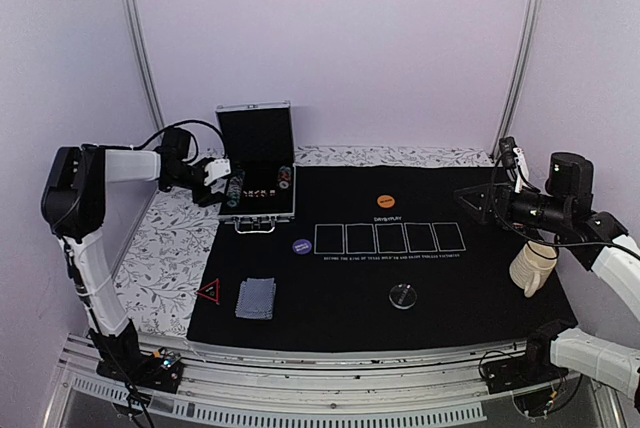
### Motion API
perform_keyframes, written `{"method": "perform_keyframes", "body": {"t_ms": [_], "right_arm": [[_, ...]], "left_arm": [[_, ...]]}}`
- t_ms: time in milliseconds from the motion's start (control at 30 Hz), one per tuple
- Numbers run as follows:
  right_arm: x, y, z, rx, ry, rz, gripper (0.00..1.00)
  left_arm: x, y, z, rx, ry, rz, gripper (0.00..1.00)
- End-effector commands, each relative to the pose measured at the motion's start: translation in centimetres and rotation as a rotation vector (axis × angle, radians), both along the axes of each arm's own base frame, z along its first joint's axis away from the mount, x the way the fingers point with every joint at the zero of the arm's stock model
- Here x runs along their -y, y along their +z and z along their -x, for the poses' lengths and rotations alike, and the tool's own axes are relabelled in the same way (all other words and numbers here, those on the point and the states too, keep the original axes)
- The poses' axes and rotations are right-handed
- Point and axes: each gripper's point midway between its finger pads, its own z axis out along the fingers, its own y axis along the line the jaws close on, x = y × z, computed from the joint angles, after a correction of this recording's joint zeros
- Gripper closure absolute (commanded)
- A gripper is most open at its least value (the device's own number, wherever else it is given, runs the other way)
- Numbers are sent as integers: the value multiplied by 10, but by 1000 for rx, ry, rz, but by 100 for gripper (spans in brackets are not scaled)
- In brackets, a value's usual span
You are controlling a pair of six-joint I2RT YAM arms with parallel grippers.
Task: Distribute texas hold em gaming equipment
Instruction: Pick up the pile of poker chips from the chip case.
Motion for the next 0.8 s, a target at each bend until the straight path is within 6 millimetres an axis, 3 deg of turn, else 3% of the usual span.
{"method": "perform_keyframes", "body": {"t_ms": [0, 333, 767], "right_arm": [[0, 1, 2, 6, 12, 5, 1], [0, -2, 3, -2, 11, 8, 1], [0, -3, 5, -10, 14, 12, 1]], "left_arm": [[1, -25, -5, -21, 3, -39, 30], [12, -38, -18, 14, 16, -93, 34], [3, -52, -7, -30, 5, -169, 41]]}}
